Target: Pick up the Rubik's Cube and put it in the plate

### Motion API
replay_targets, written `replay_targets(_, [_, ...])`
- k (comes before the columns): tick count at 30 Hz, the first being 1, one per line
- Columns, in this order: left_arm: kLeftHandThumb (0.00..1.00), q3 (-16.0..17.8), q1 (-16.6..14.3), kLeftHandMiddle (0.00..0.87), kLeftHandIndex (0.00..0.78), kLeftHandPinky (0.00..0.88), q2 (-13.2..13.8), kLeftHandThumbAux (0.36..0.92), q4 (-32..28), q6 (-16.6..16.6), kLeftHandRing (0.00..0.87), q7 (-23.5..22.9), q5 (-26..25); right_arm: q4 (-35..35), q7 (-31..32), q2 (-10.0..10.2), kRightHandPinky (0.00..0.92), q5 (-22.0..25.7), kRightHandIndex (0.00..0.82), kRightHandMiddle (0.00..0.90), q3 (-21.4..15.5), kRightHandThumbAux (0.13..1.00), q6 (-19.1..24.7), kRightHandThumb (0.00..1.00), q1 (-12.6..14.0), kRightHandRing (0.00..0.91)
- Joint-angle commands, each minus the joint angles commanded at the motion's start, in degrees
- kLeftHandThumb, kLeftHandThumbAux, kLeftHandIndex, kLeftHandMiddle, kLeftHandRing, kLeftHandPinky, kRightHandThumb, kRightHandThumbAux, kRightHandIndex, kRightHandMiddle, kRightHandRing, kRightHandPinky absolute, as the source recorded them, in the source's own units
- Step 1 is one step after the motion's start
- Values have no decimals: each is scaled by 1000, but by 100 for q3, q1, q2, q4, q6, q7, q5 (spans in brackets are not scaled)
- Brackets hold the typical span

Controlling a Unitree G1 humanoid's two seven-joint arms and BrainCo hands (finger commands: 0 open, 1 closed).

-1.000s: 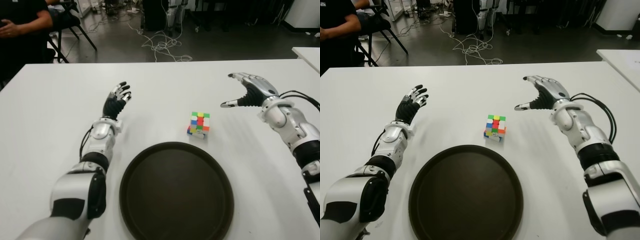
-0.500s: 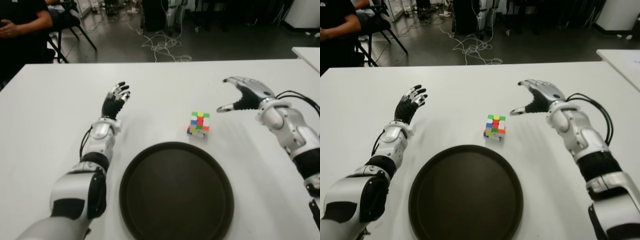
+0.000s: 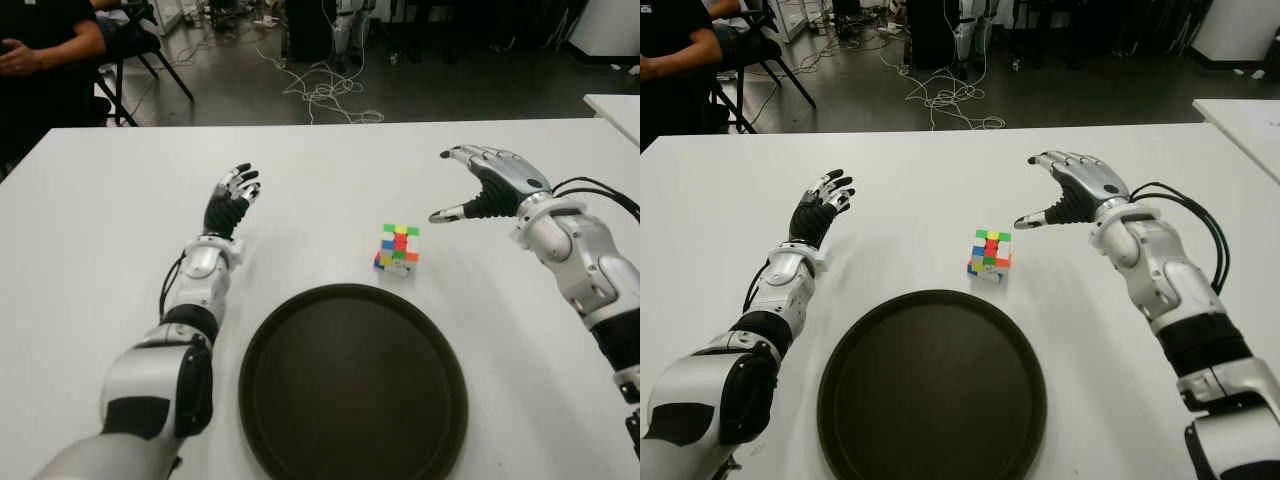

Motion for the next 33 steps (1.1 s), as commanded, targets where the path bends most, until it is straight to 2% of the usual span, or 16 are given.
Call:
replay_targets(7, [4,-34,0,181,160,110,28,622,6,2,139,14,56,116,-300,25,150,-68,75,179,-5,475,18,0,-40,180])
replay_targets(16, [0,-55,-5,181,159,107,35,618,9,-8,138,72,83,128,-657,67,90,-121,50,134,-46,464,38,0,-8,127])
replay_targets(23, [0,-64,-13,185,162,101,55,617,19,35,139,-7,75,121,-1336,156,56,-37,8,79,-214,432,-315,0,115,72])
replay_targets(30, [0,-63,-16,181,155,102,60,618,23,37,137,-16,63,123,-1428,216,55,-59,0,61,-212,423,-364,0,120,56])
replay_targets(33, [0,-66,-15,177,150,104,56,625,22,28,136,19,70,151,-1449,286,86,-101,0,62,-162,424,-351,3,93,65])
